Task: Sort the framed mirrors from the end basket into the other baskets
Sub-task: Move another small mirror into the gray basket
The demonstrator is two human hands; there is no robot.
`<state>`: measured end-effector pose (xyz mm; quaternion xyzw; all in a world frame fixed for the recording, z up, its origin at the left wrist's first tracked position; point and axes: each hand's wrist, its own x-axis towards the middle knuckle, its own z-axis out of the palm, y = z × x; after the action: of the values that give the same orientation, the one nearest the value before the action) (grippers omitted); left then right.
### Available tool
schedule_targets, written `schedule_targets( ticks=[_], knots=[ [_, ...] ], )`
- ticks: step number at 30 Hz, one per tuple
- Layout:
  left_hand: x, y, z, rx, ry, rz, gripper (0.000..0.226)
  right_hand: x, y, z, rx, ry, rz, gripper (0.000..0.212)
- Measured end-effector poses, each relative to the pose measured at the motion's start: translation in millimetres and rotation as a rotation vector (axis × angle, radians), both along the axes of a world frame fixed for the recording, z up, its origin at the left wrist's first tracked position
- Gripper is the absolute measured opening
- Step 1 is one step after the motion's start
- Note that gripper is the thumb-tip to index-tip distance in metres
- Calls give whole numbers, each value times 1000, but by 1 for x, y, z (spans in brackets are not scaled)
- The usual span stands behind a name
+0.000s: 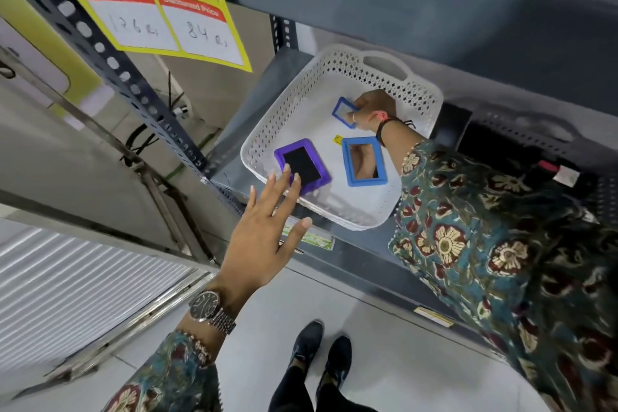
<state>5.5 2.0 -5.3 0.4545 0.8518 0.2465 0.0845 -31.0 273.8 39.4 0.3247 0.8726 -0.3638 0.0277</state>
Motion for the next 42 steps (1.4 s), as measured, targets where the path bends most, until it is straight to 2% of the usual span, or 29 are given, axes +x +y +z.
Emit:
schedule_targets(
  ticks=[1, 3, 4, 7, 11, 13, 16, 22, 28, 35, 42],
  knots=[
    [0, 0, 1, 2, 5, 0, 62, 1, 3, 0, -8, 37, -38, 9],
    [2, 3, 3, 13, -2, 17, 63, 7, 12, -4, -41, 65, -93, 32],
    [4, 6, 4, 21, -11, 30, 64, 13, 18, -2, -79, 79, -128, 35],
    [15, 16, 6, 37, 2, 50, 68, 38, 33, 4, -132, 199, -247, 31],
    [33, 32, 5, 42, 39, -10, 70, 98, 43, 12, -369, 432, -404, 31],
    [43, 40, 5, 34, 67, -30, 71, 140, 53, 15, -374, 462, -465, 39],
    [48, 43, 1, 15, 97, -14, 73, 185, 65, 7, -358, 395, -534, 56],
    [54, 43, -7, -16, 180, -50, 71, 241, 78, -18, -232, 270, -733, 46],
    [56, 42, -9, -28, 210, -41, 69, 242, 76, -36, -209, 196, -716, 38],
    [56, 45, -11, -49, 203, -13, 73, 223, 81, -52, -284, 278, -743, 39],
    [57, 46, -8, -61, 190, -7, 75, 220, 91, -68, -256, 202, -765, 35]
  ],
)
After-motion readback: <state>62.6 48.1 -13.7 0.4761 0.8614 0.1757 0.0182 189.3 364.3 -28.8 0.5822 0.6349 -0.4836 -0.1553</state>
